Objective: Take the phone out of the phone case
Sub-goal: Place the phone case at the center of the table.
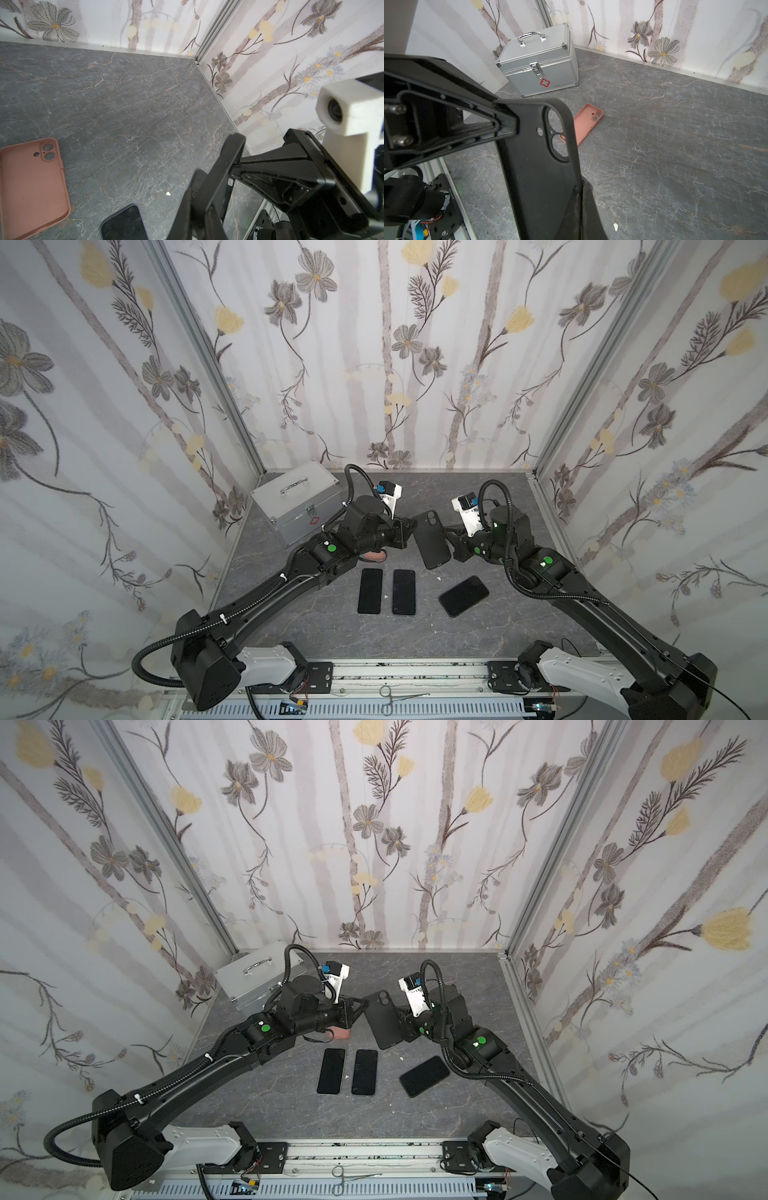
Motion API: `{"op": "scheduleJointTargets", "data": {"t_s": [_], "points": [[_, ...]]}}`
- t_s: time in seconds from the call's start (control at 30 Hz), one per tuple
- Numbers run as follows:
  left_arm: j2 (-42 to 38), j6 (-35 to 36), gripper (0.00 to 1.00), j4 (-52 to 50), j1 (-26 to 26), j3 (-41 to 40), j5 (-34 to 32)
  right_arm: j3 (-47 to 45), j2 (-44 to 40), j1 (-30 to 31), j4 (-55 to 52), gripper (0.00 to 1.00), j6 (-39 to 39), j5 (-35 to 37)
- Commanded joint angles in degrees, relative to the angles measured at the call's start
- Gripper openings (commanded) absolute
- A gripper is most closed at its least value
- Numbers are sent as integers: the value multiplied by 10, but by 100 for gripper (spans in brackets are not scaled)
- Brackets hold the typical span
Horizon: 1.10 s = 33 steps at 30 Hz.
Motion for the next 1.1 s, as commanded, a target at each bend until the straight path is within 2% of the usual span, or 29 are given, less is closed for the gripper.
{"op": "scheduleJointTargets", "data": {"t_s": [0.0,0.07,0.13,0.27,0.37,0.43,0.6,0.87,1.07], "points": [[10,16,47,8,4,10,-28,-7,1,0,34,0,74,43],[20,20,62,9,7,11,-46,-10,12,0,40,0,130,75],[34,20,69,8,14,8,-67,-4,35,0,33,0,182,106],[70,5,70,8,33,-6,-117,28,117,0,4,0,276,161],[97,7,70,9,41,-13,-154,74,198,-1,-29,0,319,175],[116,7,70,10,47,-17,-178,111,264,-2,-42,0,327,161],[163,-6,68,13,82,-25,-189,226,408,-2,-96,0,336,148],[219,-13,66,31,109,-32,-177,299,513,-12,-102,0,350,124],[243,-11,65,44,116,-35,-166,329,559,-14,-113,0,343,112]]}}
